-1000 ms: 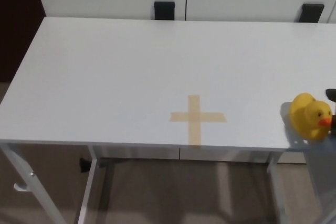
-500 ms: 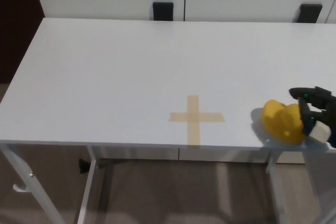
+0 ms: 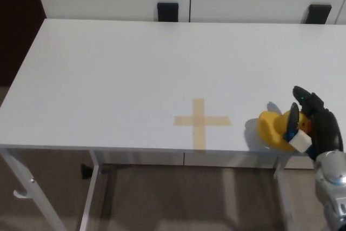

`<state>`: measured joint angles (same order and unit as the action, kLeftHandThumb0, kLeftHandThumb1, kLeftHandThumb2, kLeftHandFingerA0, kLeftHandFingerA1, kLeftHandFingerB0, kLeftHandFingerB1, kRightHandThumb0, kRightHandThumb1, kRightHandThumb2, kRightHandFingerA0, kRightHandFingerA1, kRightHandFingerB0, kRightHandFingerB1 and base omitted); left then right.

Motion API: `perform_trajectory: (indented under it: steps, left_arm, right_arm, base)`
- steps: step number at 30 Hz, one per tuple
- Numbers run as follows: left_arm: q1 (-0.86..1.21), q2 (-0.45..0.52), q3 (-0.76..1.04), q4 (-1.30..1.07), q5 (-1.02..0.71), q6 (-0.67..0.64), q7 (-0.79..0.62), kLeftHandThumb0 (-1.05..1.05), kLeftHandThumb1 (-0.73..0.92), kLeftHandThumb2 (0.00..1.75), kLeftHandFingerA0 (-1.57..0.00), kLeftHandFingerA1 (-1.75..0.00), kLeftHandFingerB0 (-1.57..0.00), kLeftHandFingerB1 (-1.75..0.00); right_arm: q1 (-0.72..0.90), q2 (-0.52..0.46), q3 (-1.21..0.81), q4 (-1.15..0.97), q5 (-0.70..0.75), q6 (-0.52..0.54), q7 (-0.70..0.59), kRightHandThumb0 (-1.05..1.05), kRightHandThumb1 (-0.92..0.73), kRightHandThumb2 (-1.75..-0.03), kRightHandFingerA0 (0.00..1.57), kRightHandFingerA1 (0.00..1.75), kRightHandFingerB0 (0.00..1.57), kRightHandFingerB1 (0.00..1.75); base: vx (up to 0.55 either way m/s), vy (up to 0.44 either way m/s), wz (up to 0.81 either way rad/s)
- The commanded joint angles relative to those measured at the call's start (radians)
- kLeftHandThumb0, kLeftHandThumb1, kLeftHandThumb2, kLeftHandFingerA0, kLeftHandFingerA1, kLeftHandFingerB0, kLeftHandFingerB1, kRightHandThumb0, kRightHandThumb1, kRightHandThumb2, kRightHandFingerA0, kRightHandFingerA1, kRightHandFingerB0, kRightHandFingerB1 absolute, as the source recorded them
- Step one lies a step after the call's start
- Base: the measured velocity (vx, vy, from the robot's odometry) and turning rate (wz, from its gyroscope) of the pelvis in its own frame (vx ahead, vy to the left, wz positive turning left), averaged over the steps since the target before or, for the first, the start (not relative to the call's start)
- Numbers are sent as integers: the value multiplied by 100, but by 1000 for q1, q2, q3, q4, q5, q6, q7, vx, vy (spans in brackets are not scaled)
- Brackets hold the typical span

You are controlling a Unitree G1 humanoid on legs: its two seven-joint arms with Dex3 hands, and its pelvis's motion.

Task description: The robot uses its right hand to push the yellow duck toy to the center of the white desk.

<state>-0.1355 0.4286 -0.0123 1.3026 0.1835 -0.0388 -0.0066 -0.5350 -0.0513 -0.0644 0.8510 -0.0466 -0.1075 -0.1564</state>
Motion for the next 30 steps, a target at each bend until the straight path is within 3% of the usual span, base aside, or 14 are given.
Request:
perform_trajectory:
  steps: [1,4,5,10,11,13,14,18,19,20,21,23,30]
  left_arm:
    - [10,3,-12,2,13,15,-2,-21,68,65,-81,-81,-83,-61]
    - [10,3,-10,4,10,15,-4,-22,67,64,-82,-83,-79,-59]
    - [8,2,-8,9,9,21,-4,-22,69,60,-78,-72,-76,-56]
    - [19,-16,-18,12,16,15,4,-27,68,60,-78,-76,-78,-60]
    - [22,-15,-17,6,15,12,1,-20,67,70,-78,-83,-77,-64]
    - [24,-14,-18,2,14,10,-2,-20,67,70,-78,-83,-77,-64]
    - [23,-12,-20,1,16,11,-5,-18,63,70,-81,-97,-80,-65]
    - [21,-15,-32,0,24,11,-1,-20,65,68,-81,-93,-81,-65]
    - [20,-15,-35,3,27,10,0,-22,67,65,-78,-78,-80,-61]
    - [19,-14,-36,5,28,10,-1,-22,67,65,-78,-78,-80,-61]
    - [20,-15,-33,4,23,10,-2,-19,63,73,-81,-94,-83,-66]
    - [21,-15,-30,4,18,7,-2,-19,62,73,-81,-86,-84,-64]
    - [18,-15,-33,3,19,3,1,-24,64,68,-82,-88,-81,-66]
  right_arm:
    - [7,90,23,49,-121,-4,-385,-102,-89,-120,0,13,0,0]
    - [-9,101,42,69,-165,-1,-480,-102,-89,-119,0,13,0,0]
    - [-29,118,54,88,-194,2,-567,-105,-89,-118,0,15,0,0]
    - [-13,124,64,81,-224,-11,-647,-105,-87,-116,0,18,0,4]
    - [-21,131,70,86,-228,-13,-651,-85,-92,-81,0,0,0,0]
    - [-27,136,75,90,-231,-15,-654,-85,-92,-81,0,0,0,0]
    - [-34,143,78,91,-229,-25,-650,-105,-84,-116,0,19,0,5]
    - [-41,157,74,93,-214,-74,-641,-105,-83,-113,0,16,0,3]
    - [-46,161,80,94,-213,-85,-631,-105,-84,-114,0,14,0,1]
    - [-50,164,84,96,-214,-90,-626,-105,-84,-114,0,14,0,1]
    - [-58,172,95,96,-214,-108,-603,-105,-84,-114,0,15,0,1]
    - [-66,181,105,98,-213,-123,-585,-105,-83,-115,0,15,0,2]
    - [-99,223,135,112,-190,-161,-498,-105,-84,-118,0,21,0,8]
  base:
    - [0,0,0]
    - [0,0,0]
    - [0,0,0]
    - [0,0,0]
    - [0,0,0]
    - [0,0,0]
    - [0,0,0]
    - [0,0,0]
    - [0,0,0]
    - [0,0,0]
    - [0,0,0]
    - [0,0,0]
    - [0,0,0]
